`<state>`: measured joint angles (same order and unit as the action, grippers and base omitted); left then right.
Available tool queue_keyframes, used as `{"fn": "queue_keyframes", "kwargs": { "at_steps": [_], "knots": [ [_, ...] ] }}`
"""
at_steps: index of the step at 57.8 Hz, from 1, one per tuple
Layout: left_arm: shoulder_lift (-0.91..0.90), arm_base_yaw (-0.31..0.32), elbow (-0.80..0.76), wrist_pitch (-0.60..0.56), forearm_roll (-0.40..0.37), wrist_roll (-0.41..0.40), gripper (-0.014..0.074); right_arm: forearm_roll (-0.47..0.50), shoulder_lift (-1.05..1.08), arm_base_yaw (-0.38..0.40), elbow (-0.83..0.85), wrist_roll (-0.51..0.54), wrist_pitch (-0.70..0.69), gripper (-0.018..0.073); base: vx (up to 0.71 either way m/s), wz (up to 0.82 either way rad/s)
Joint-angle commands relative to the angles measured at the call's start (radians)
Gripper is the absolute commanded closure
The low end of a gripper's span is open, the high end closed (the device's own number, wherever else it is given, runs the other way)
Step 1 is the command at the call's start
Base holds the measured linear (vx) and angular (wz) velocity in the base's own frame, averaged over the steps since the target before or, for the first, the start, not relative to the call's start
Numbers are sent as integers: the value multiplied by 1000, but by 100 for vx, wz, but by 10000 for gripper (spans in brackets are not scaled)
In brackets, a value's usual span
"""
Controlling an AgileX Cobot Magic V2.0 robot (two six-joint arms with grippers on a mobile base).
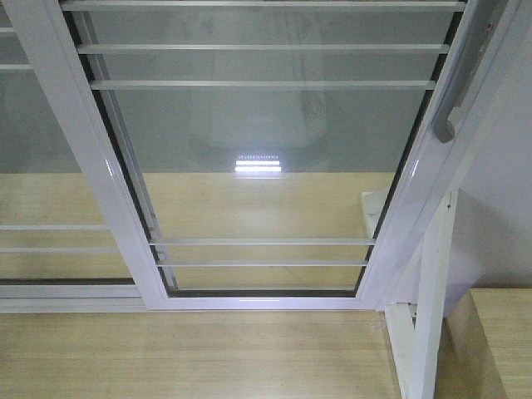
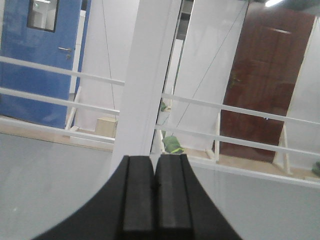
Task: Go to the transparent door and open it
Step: 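Stop the base in front of the glass door near its handle, then move the right gripper to the grey door handle and grasp it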
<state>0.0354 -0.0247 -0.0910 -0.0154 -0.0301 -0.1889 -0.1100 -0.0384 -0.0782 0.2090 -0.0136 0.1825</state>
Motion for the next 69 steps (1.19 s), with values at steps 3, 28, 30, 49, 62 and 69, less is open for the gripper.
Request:
{"fn": "queue_keyframes", "kwargs": {
  "at_steps": [3, 28, 30, 49, 62, 69],
  "knots": [
    [127, 5, -208, 15, 67, 32, 593, -30, -146, 7, 232, -32, 118, 559, 0, 0],
    [786, 5, -621, 2, 64, 32, 593, -26, -697, 7, 608, 25, -45, 559, 0, 0],
    [811, 5, -629, -4, 64, 31, 593, -26, -718, 7, 608, 24, -66, 559, 0, 0],
    [887, 5, -630, -55, 65, 32, 572, -24, -794, 7, 608, 24, -90, 522, 0, 0],
    [887, 8, -630, -5, 65, 32, 477, -24, -794, 7, 608, 24, -85, 309, 0, 0],
    [887, 8, -630, 8, 65, 32, 384, -24, -794, 7, 608, 14, -73, 141, 0, 0]
  ]
}}
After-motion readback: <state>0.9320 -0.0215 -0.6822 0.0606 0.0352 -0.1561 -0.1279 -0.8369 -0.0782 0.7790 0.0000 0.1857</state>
